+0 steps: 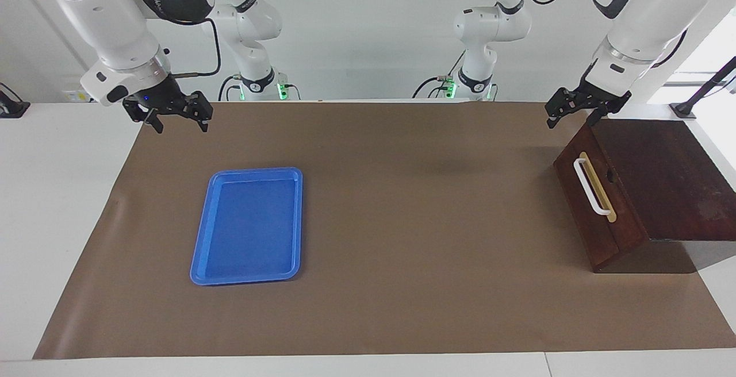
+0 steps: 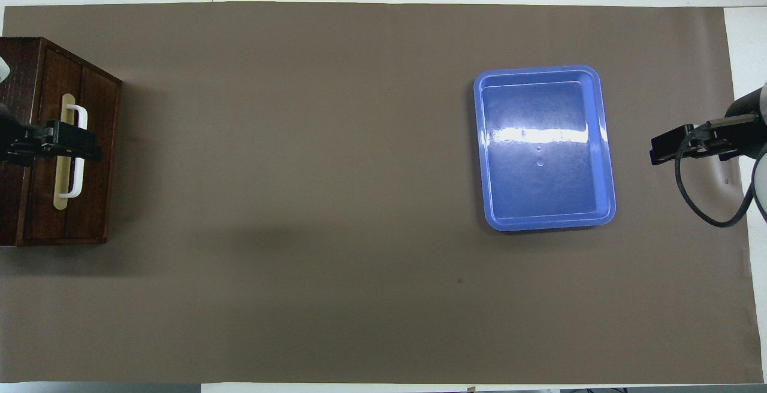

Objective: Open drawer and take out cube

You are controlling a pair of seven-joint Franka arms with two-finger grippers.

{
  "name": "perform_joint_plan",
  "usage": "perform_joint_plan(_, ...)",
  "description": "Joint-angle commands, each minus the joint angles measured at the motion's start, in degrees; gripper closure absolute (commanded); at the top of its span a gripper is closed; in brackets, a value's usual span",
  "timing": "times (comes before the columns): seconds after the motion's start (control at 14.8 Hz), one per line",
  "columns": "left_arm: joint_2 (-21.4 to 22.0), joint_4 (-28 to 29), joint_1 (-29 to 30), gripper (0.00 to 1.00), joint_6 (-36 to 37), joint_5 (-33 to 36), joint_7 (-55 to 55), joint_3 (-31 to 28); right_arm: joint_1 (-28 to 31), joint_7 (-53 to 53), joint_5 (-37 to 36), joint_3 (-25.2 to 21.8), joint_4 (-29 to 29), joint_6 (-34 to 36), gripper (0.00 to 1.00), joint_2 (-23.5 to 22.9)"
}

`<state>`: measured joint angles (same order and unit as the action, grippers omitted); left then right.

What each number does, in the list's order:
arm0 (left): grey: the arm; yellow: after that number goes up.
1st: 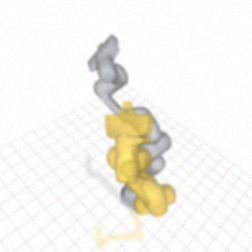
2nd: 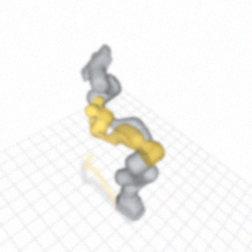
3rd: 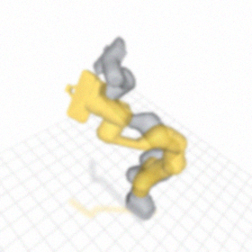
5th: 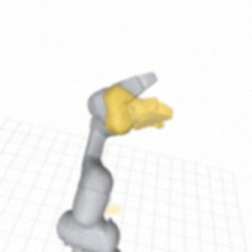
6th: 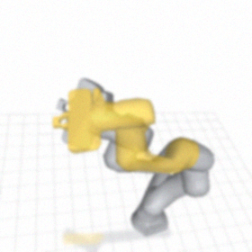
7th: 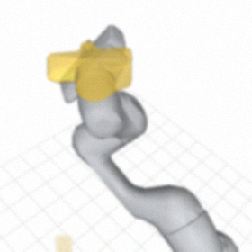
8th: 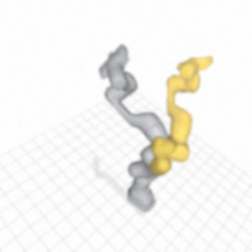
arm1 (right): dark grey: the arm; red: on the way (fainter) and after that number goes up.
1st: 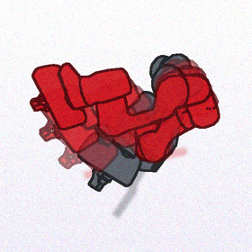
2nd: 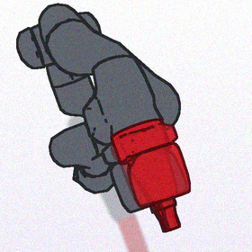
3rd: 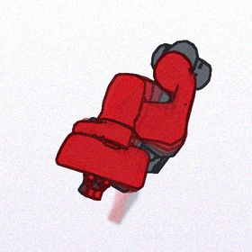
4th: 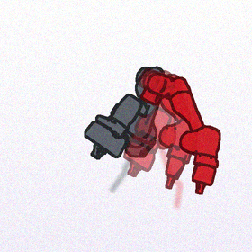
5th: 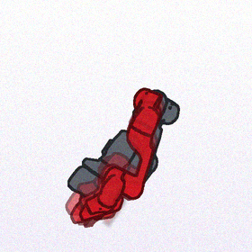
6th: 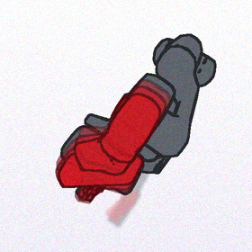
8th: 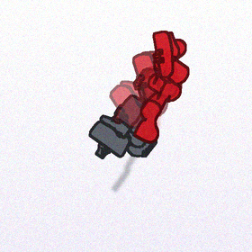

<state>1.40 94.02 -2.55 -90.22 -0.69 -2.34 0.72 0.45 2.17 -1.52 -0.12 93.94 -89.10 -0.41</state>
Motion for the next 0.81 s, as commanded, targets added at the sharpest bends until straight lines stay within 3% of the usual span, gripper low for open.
perform_joint_plan(0.0,0.6,0.2,0.2,0.0,-0.5,-0.8,0.8,-0.2,0.5,-0.2,-0.7,0.6,-0.5,0.8,0.0,0.0)
perform_joint_plan(0.47,0.7,1.0,-0.3,0.0,-2.7,-0.1,0.9,0.1,0.8,-0.3,-0.7,0.6,-0.5,0.8,0.0,0.0)
perform_joint_plan(0.75,0.3,6.3,-3.1,0.0,-10.7,8.1,3.9,0.3,0.7,-0.3,-0.7,0.6,-0.5,0.8,0.0,0.0)
